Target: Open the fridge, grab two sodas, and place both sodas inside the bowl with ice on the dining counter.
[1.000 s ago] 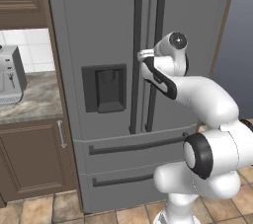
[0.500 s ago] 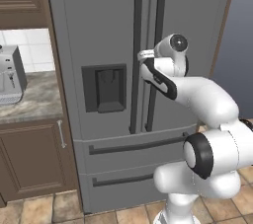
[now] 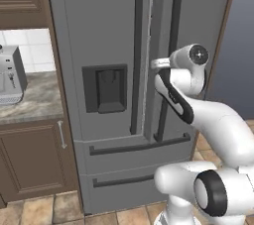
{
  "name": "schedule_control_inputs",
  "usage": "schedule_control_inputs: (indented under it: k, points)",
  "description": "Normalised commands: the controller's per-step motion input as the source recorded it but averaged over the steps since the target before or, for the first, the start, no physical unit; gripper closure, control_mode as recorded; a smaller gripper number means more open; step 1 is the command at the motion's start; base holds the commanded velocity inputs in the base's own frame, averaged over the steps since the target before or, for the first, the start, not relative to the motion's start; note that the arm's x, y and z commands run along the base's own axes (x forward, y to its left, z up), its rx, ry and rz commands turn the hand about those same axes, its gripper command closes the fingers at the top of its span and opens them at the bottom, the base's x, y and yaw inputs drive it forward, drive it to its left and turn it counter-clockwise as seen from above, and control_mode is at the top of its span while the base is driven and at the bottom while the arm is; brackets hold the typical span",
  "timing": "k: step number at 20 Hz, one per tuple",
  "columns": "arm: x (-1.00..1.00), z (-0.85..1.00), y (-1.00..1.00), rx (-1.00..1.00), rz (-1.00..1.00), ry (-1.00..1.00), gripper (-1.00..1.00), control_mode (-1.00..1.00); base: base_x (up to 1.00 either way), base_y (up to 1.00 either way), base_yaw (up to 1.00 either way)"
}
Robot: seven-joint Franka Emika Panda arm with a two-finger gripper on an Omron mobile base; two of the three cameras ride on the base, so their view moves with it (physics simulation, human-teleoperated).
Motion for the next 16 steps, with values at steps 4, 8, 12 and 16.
schedule_control_inputs:
  k: [4,8,12,16]
  points:
    - [-1.0,0.32,-0.58,0.0,-0.02,-0.12,1.0,-1.0,0.0,0.0,0.0]
    - [-1.0,0.43,-0.58,-0.01,-0.01,-0.09,1.0,-1.0,0.0,0.0,0.0]
    - [-0.9,0.23,-0.29,-0.02,-0.06,-0.03,-1.0,-1.0,0.0,0.0,0.0]
    - [-0.93,0.12,0.0,-0.02,-0.12,-0.02,-1.0,-1.0,0.0,0.0,0.0]
